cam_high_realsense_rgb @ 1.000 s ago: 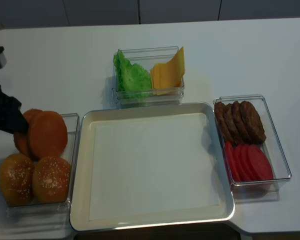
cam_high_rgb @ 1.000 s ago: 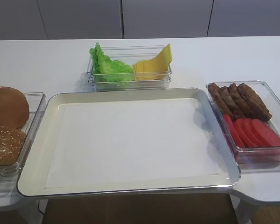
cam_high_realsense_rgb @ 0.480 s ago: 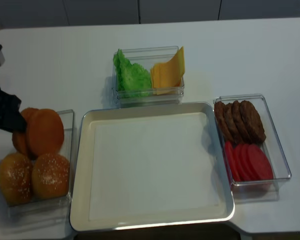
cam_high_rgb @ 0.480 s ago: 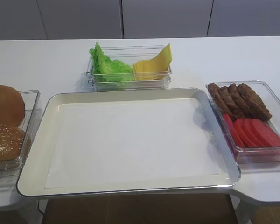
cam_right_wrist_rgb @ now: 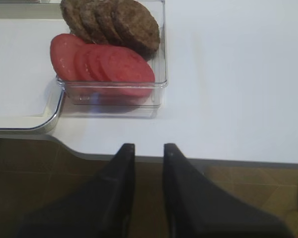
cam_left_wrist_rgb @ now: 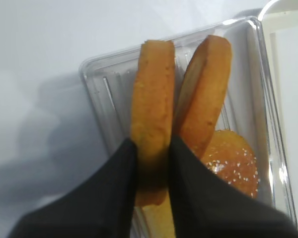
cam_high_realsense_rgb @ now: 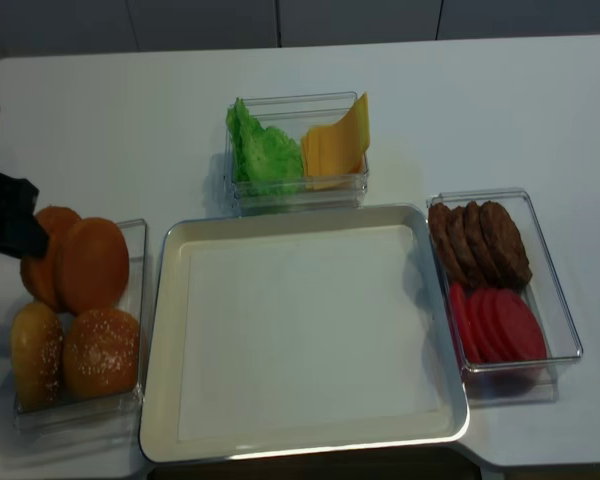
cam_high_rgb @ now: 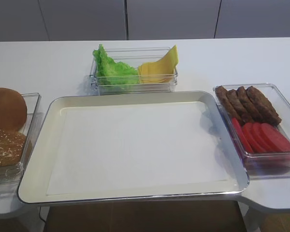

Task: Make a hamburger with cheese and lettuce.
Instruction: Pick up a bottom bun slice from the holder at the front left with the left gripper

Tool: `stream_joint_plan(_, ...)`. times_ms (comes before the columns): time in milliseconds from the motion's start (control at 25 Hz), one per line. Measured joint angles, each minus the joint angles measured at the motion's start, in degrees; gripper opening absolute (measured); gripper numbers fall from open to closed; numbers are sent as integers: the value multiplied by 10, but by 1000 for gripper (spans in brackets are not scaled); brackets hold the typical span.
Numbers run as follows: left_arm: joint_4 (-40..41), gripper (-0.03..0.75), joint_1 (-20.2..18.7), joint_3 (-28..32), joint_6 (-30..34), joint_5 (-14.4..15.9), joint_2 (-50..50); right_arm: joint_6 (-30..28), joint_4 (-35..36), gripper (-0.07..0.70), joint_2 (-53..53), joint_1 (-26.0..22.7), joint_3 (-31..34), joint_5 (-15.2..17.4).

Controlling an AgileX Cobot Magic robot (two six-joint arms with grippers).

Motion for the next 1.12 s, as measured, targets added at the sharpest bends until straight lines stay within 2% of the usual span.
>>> stream_joint_plan(160, 8, 138, 0, -1, -4, 0, 0, 0, 0, 170, 0, 0, 0, 0)
stream_joint_plan(480, 41, 137, 0, -43, -53, 4, 0, 0, 0, 170, 0, 0, 0, 0)
stream_joint_plan(1120, 65, 135, 0, -52, -60, 6, -47, 0, 0, 170, 0, 0, 0, 0)
